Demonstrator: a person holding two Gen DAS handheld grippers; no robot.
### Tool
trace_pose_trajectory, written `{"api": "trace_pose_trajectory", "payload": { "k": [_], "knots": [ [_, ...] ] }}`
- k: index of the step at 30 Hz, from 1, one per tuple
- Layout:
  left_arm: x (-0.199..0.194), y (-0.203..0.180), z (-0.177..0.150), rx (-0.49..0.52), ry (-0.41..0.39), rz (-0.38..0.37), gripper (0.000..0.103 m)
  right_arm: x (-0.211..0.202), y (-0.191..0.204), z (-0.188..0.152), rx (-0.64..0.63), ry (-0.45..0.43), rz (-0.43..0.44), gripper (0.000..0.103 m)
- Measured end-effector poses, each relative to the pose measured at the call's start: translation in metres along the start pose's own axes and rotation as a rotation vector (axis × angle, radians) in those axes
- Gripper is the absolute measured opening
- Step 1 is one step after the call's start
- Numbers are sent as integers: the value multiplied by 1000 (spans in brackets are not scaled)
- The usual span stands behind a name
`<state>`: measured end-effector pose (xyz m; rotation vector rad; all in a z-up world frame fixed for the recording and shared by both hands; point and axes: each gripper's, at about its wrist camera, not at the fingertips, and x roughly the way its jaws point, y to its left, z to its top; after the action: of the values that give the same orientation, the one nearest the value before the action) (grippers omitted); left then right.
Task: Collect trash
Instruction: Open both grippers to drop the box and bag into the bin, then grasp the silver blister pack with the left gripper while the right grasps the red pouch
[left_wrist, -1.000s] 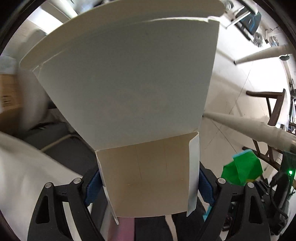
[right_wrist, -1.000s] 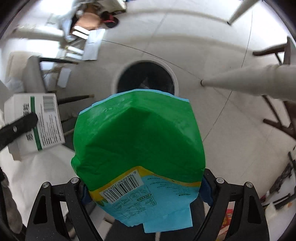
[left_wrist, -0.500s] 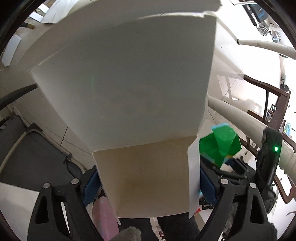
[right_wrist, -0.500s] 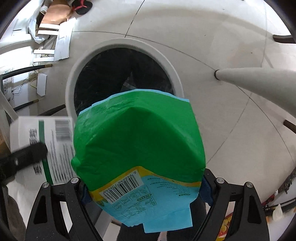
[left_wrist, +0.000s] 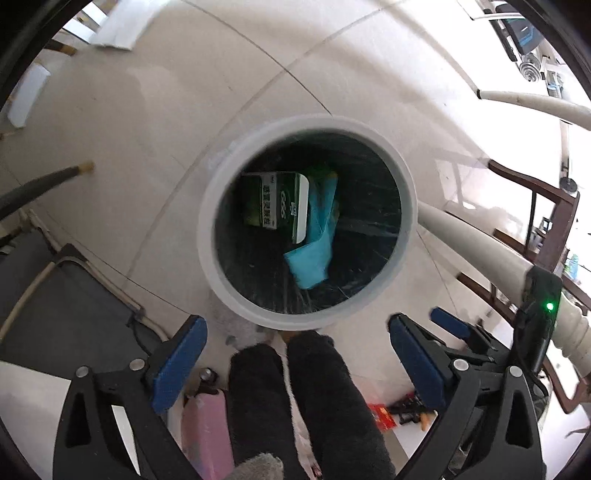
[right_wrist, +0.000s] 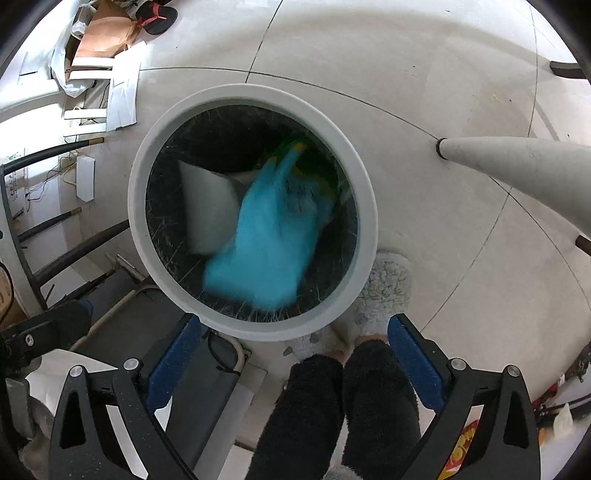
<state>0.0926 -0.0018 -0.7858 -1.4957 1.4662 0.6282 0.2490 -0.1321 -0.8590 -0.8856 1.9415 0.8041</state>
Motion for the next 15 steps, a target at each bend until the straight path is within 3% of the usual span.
{"api": "trace_pose_trajectory", "payload": {
  "k": [4, 9, 15],
  "knots": [
    [-28, -5, -26, 9, -103, 151, 101, -15, 5, -11, -12, -33, -51, 102],
    [-62, -1, -65, 21, -173, 287, 101, -44, 16, -35, -29, -85, -135, 102],
    [-117, 0, -122, 10, -229, 344, 101, -98, 36, -81, -71, -132, -167, 102]
  ]
}}
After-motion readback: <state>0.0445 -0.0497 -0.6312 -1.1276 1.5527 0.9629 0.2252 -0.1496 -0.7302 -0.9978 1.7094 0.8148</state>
